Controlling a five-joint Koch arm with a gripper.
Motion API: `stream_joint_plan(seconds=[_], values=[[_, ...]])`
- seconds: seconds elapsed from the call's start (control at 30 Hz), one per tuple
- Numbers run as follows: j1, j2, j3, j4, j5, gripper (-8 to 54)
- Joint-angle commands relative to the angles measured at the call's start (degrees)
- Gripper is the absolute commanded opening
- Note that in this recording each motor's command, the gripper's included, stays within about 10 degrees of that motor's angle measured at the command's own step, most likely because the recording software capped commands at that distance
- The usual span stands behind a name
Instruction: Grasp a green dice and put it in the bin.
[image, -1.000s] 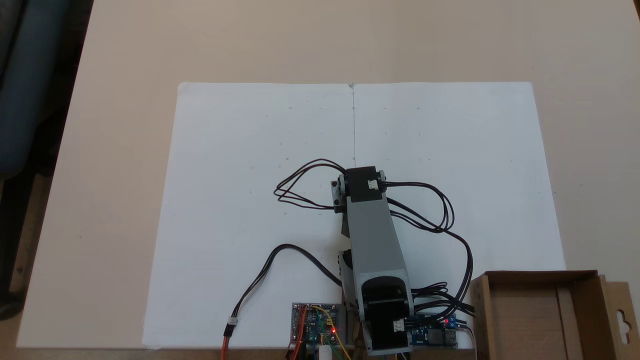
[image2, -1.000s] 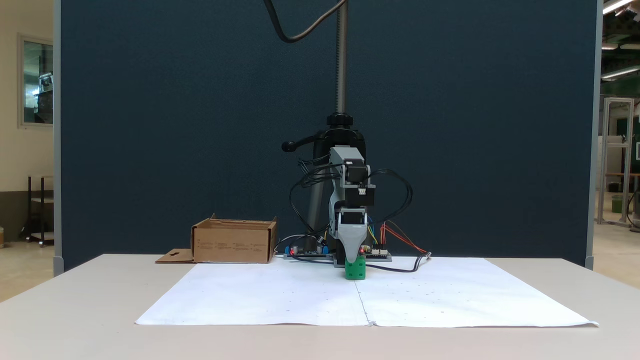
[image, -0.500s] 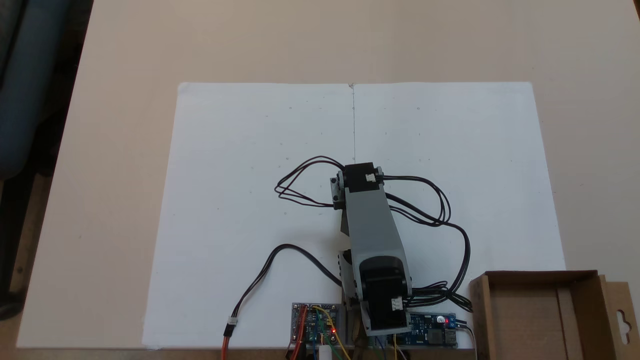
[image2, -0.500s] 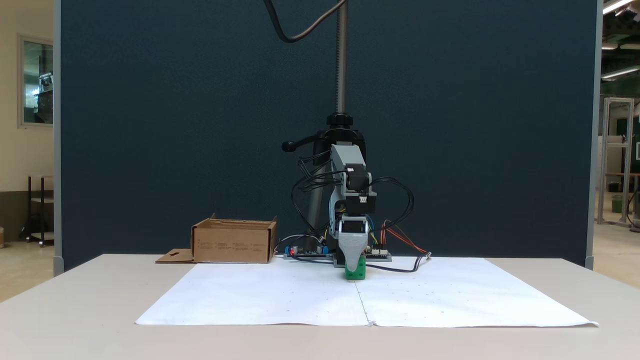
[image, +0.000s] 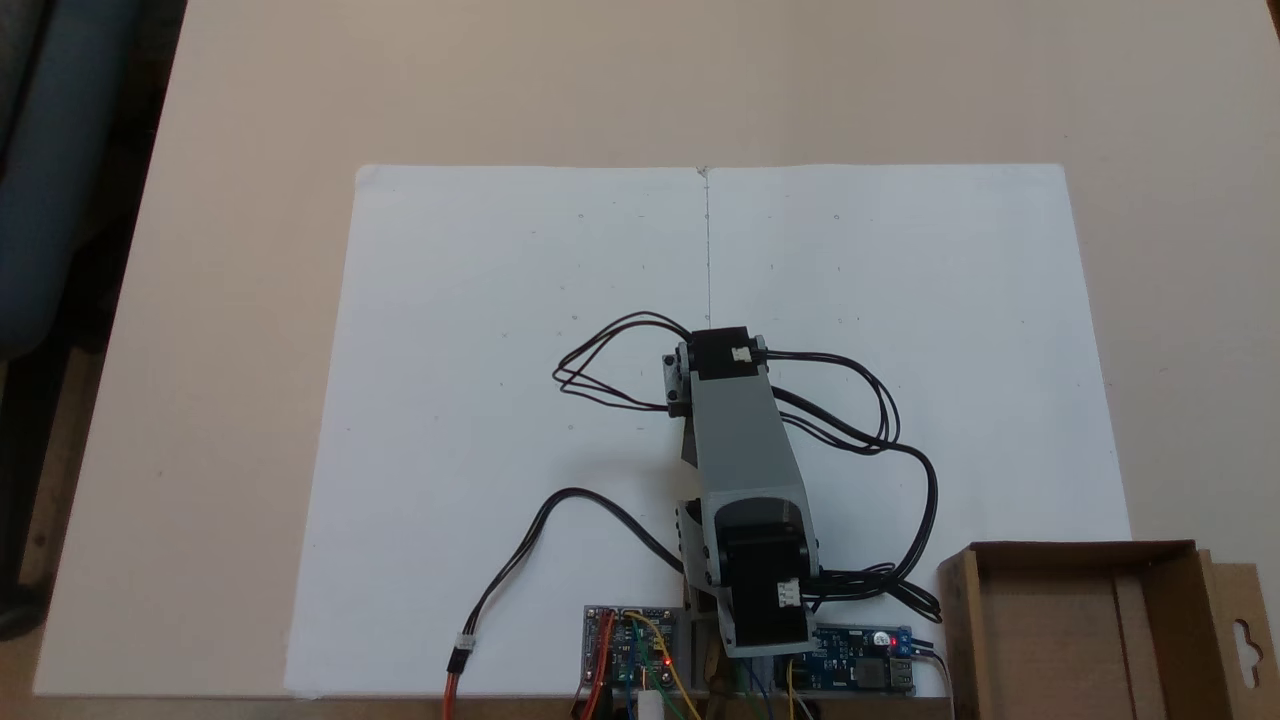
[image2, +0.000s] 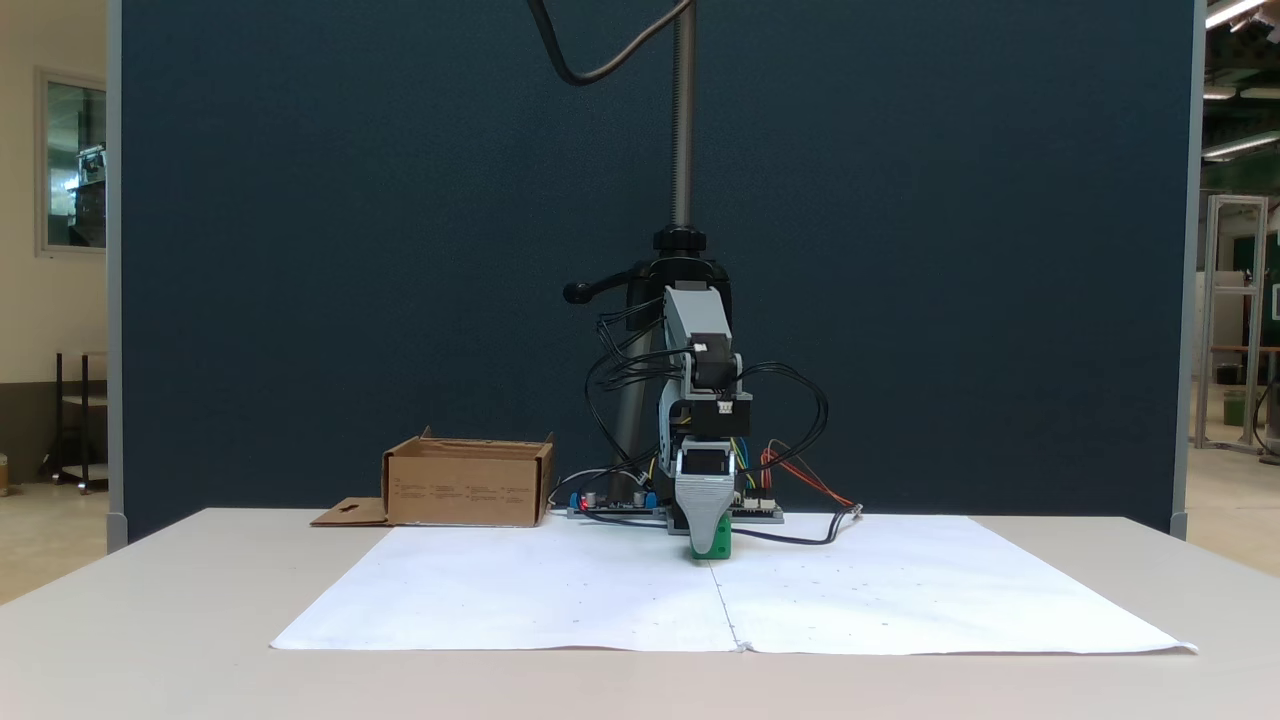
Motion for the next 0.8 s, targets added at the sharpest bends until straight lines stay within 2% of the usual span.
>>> stream_joint_plan(seconds=[0.0,0.3,0.47,0.63,0.77], values=[[-0.70,0.09,0.18,-1.58,2.90,38.8],[-0.70,-0.79,0.97,-2.72,2.90,33.4],[-0.70,-0.79,1.23,-2.64,2.81,24.3],[-0.70,-0.79,1.32,-2.64,2.29,12.1],[-0.70,-0.79,1.32,-2.72,1.76,12.1]])
